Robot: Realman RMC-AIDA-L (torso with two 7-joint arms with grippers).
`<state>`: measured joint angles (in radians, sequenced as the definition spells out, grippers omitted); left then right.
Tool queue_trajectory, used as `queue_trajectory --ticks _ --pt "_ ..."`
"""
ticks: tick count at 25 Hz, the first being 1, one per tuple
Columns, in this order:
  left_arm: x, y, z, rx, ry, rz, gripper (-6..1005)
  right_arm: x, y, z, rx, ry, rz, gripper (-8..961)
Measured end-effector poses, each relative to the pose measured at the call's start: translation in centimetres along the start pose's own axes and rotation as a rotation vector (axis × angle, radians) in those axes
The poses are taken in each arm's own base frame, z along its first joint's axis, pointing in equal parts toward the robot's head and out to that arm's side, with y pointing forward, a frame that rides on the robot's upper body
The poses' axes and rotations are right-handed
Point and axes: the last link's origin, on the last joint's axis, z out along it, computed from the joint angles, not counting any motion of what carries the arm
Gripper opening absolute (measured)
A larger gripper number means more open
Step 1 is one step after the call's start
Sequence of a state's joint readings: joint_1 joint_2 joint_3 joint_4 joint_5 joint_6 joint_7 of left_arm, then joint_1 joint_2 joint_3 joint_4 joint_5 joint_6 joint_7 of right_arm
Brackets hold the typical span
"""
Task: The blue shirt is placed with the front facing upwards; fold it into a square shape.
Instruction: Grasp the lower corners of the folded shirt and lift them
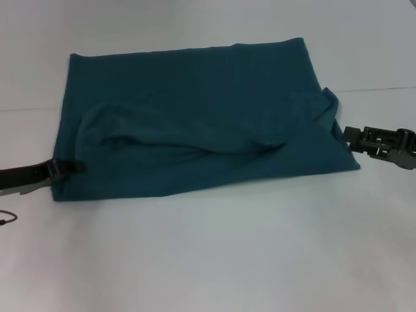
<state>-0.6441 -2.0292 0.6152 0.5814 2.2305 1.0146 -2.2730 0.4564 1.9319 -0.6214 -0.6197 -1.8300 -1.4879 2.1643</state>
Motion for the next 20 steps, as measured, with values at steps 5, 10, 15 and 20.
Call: queue_trajectory --ticks 5,10,15,20 --pt "0.03 0.08 0.37 0.018 0.0 0.016 512 0.08 -0.04 -0.03 0.001 0.0 -0.008 555" --pt "-0.09 0.03 0.58 0.03 -0.002 0.022 642 0.11 -0.06 -0.05 0.001 0.0 -0.008 555" --pt "-0.24 -0.15 0.61 0.042 -0.007 0.015 778 0.14 -0.09 -0.1 0.002 -0.001 -0.007 554" --pt "-0.55 -0.1 0.79 0.044 -0.018 0.016 779 0.23 -0.1 -0.08 0.002 -0.001 -0.005 554"
